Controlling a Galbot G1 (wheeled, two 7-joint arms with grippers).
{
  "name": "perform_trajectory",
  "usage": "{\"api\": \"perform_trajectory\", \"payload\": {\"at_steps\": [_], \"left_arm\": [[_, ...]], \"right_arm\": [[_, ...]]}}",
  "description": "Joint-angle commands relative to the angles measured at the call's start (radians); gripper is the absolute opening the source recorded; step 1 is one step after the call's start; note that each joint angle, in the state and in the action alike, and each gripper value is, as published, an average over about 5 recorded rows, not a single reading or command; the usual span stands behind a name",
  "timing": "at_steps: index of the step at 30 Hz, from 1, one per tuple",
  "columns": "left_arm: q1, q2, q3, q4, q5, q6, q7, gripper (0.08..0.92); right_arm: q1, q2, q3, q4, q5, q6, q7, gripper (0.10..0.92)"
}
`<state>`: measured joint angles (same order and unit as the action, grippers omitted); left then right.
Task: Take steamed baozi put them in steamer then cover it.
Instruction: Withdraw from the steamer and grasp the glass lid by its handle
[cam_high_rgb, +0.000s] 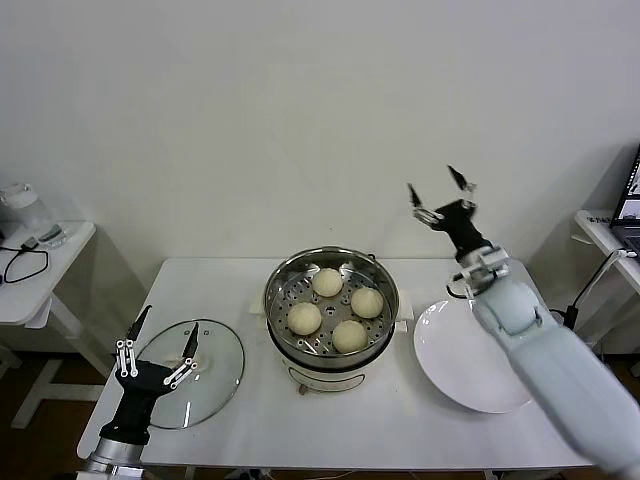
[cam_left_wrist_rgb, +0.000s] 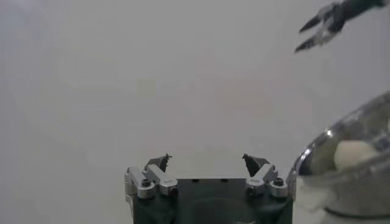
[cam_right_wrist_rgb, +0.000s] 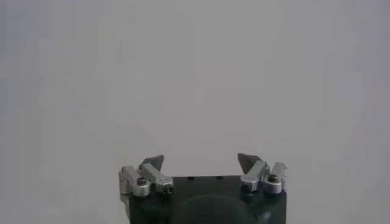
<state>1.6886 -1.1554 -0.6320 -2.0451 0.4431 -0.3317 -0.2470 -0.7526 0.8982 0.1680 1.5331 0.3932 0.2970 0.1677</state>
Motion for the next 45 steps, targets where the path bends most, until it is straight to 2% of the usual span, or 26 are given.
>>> {"api": "perform_trajectory", "payload": {"at_steps": [1,6,11,17,45], "left_arm": [[0.012,0.036,-0.066,0.184,0.393,0.132,-0.009,0.823],[0.021,0.044,-0.047,0.292,0.534,0.157,-0.007,0.823],[-0.001,0.022,-0.004,0.35,0.63,0.17,-0.077,0.823],[-0.086,-0.005,0.022,0.424,0.701,0.169,-0.165,0.823],[-0.288,-0.009,0.104,0.553,0.739,0.225,-0.161,0.823]], "right_arm": [[-0.523,0.202,0.419,0.022,-0.028,0.073,0.077,0.823],[-0.578,0.243,0.429,0.023,-0.045,0.1,0.062,0.823],[-0.595,0.265,0.427,0.02,-0.062,0.112,0.056,0.823],[-0.608,0.278,0.424,0.026,-0.077,0.115,0.049,0.823],[-0.617,0.324,0.416,0.005,-0.136,0.142,0.03,0.823]]}}
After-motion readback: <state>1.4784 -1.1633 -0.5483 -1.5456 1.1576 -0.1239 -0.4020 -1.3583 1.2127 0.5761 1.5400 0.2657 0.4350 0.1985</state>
